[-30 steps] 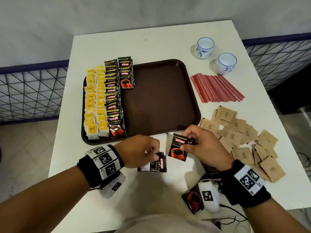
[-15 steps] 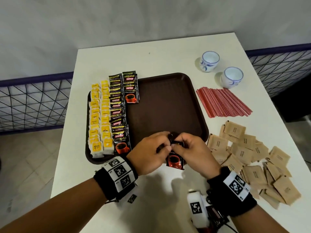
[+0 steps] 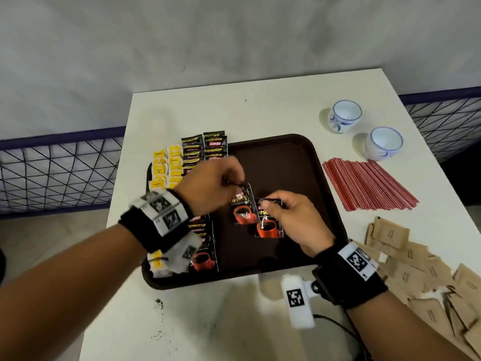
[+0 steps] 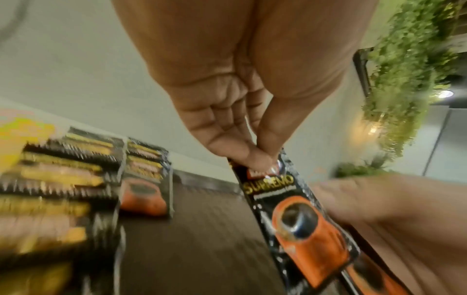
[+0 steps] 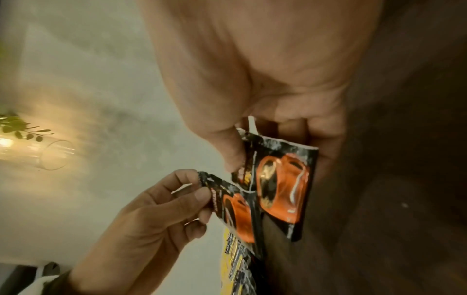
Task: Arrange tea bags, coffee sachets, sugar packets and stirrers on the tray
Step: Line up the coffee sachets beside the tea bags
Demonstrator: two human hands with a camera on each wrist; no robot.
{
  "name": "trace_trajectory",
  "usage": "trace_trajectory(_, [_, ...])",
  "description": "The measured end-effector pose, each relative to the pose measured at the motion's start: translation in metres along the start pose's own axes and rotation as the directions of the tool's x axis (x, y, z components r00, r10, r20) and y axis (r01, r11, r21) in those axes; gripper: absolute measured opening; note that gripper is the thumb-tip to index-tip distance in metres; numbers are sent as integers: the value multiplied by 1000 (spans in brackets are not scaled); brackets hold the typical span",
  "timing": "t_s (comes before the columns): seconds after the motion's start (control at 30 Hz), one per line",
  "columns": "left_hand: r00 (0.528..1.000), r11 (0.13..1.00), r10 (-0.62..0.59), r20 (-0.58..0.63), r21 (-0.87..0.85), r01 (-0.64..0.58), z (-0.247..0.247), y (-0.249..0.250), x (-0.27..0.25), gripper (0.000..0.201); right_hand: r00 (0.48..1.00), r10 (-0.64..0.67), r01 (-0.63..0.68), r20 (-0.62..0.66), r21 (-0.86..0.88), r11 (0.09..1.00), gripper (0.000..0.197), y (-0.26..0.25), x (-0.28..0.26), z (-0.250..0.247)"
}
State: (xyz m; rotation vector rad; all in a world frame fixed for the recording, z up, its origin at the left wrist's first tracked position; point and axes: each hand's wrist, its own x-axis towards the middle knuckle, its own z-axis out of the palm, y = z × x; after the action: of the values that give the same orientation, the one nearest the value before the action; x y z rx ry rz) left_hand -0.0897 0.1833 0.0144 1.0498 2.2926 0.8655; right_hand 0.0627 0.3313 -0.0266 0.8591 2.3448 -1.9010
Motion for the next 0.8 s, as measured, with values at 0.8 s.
trace_trajectory(0.8, [963,949,-186,193,288,126,-55,-39,87,17,974,218,-224,62,117,967,24,21,29,16])
